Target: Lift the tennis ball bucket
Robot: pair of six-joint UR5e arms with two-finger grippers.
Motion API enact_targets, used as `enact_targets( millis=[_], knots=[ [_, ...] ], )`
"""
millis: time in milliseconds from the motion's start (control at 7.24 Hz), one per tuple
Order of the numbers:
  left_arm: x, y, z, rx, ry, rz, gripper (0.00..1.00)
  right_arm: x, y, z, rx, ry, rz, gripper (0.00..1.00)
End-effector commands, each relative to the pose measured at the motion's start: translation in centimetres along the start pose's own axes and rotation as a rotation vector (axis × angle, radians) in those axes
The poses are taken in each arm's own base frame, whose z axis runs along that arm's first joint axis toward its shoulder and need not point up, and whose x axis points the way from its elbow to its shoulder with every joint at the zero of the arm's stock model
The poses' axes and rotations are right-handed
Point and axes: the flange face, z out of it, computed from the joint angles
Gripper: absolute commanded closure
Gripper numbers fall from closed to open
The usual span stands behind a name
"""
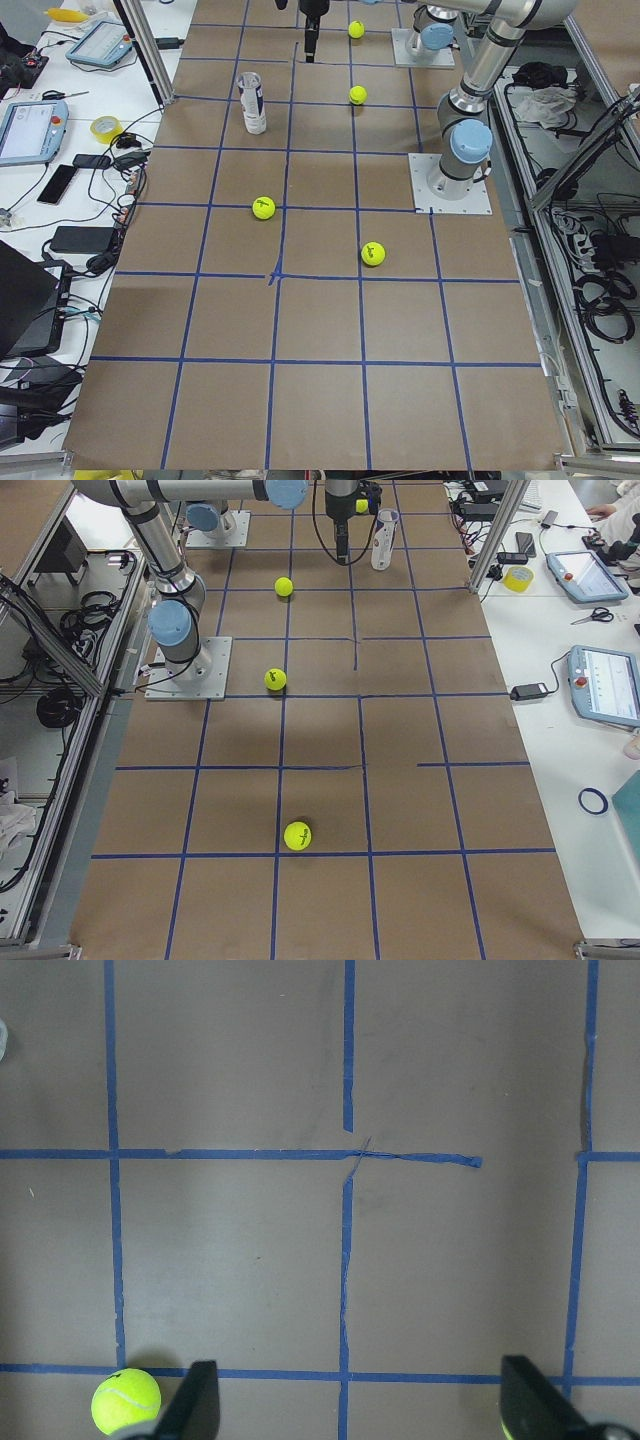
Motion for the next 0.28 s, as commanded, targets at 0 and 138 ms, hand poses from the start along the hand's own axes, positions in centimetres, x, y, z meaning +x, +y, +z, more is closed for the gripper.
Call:
enact_targets(
  millis=[0,138],
  knots=[
    [0.04,0.06,-0.03,0.001,0.000,0.001,0.00,-0.01,0.00,0.00,0.000,-0.001,-0.002,0.00],
    [-0.08,0.05,-0.03,0.000,-0.004,0.003,0.00,-0.01,0.00,0.00,0.000,-0.002,0.000,0.00]
  ],
)
